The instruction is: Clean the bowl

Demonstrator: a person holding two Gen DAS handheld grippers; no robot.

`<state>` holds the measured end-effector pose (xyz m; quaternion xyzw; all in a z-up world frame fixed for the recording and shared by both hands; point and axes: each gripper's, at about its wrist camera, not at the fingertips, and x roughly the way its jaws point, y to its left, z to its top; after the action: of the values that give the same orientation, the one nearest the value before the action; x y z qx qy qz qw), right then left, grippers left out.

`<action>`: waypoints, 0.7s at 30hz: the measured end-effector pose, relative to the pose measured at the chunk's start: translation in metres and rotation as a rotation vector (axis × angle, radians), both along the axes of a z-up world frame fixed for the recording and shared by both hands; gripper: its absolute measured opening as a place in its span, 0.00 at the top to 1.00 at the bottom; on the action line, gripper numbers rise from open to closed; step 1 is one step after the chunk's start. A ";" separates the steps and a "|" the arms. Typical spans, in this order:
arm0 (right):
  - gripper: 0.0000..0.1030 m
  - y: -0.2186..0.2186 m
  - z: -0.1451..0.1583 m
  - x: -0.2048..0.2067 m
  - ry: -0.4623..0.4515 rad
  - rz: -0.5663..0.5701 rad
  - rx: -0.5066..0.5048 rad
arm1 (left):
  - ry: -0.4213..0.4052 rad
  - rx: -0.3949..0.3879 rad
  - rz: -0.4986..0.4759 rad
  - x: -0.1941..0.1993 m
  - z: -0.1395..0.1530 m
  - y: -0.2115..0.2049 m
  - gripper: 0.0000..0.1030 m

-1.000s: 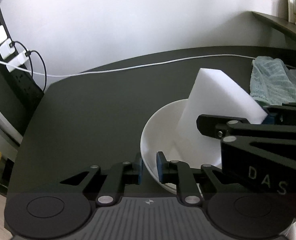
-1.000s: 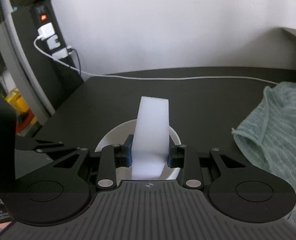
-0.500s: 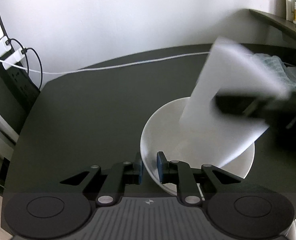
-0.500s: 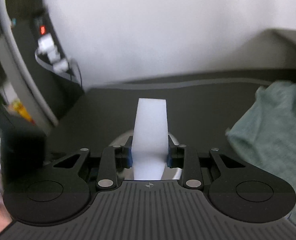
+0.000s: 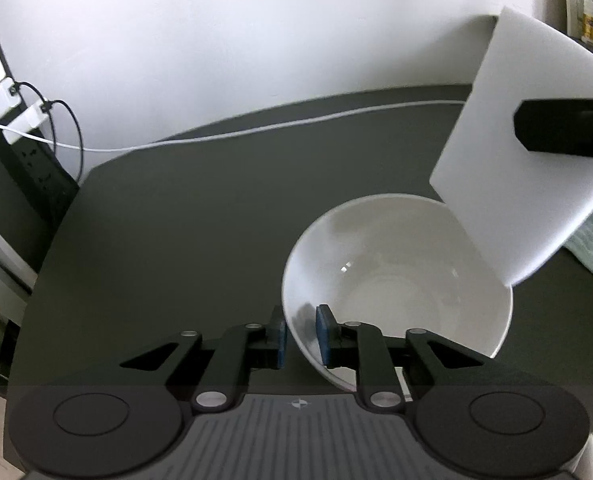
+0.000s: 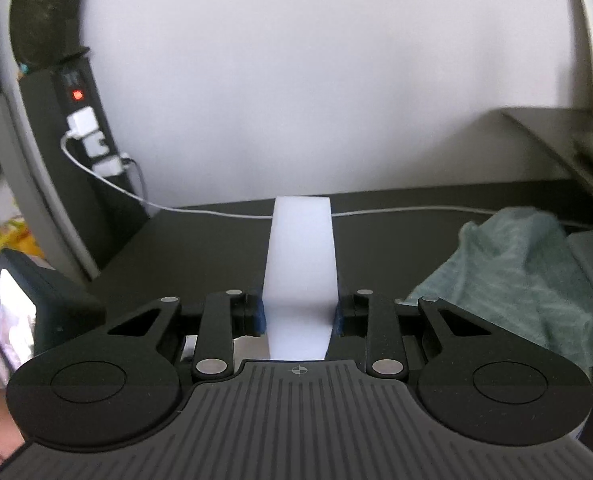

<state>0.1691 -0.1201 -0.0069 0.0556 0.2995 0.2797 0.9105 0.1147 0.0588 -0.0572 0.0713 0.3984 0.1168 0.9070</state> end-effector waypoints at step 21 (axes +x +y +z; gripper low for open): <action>0.70 0.018 -0.024 0.016 0.058 0.049 -0.055 | 0.034 -0.022 -0.058 0.002 0.006 -0.013 0.86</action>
<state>0.1848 -0.1018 -0.0310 0.0314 0.3346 0.2920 0.8954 0.1172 0.0462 -0.0512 0.0748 0.4127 0.0846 0.9038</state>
